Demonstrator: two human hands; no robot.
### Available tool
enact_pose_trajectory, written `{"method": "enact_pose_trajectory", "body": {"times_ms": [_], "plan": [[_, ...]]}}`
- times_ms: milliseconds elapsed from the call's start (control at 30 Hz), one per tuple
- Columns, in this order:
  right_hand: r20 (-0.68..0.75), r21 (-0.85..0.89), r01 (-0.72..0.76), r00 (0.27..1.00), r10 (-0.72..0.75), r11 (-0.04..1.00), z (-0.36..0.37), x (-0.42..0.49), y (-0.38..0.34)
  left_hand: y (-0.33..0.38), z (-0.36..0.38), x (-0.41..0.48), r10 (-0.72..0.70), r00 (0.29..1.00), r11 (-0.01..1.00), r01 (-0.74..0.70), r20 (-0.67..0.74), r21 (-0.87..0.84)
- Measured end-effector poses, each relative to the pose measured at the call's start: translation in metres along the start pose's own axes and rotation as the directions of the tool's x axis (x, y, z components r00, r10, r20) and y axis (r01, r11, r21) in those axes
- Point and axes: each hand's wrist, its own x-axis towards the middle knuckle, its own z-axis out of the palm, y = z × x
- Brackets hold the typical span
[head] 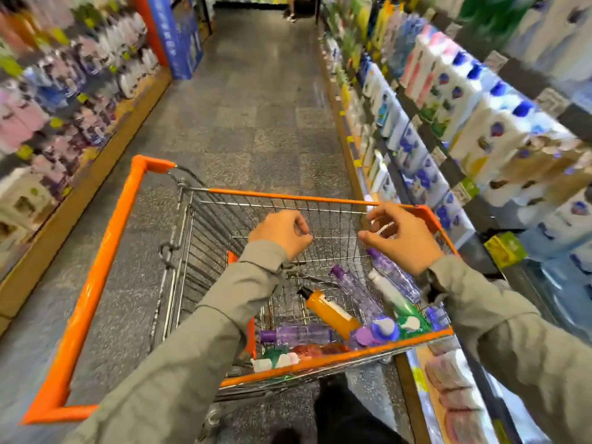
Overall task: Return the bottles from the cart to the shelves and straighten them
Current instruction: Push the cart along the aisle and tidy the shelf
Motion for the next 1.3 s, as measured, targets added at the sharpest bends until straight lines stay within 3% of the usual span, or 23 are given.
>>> {"method": "enact_pose_trajectory", "body": {"times_ms": [433, 667, 1000, 1167, 1300], "plan": [[0.295, 0.038, -0.023, 0.955, 0.011, 0.999, 0.07, 0.083, 0.068, -0.056, 0.049, 0.044, -0.297, 0.955, 0.952, 0.297, 0.011, -0.078], [0.399, -0.018, -0.07, 0.914, 0.071, 0.997, 0.105, 0.102, 0.126, -0.088, 0.107, 0.058, -0.468, 0.879, 0.879, 0.474, 0.096, -0.057], [0.503, -0.04, -0.123, 0.855, 0.126, 0.992, 0.149, 0.11, 0.186, -0.129, 0.161, 0.082, -0.558, 0.808, 0.814, 0.577, 0.188, -0.065], [0.521, -0.064, -0.134, 0.841, 0.148, 0.989, 0.17, 0.116, 0.207, -0.15, 0.188, 0.089, -0.591, 0.762, 0.788, 0.616, 0.264, -0.013], [0.59, -0.131, -0.115, 0.789, 0.171, 0.985, 0.191, 0.11, 0.232, -0.168, 0.218, 0.093, -0.612, 0.713, 0.772, 0.633, 0.342, 0.062]]}}
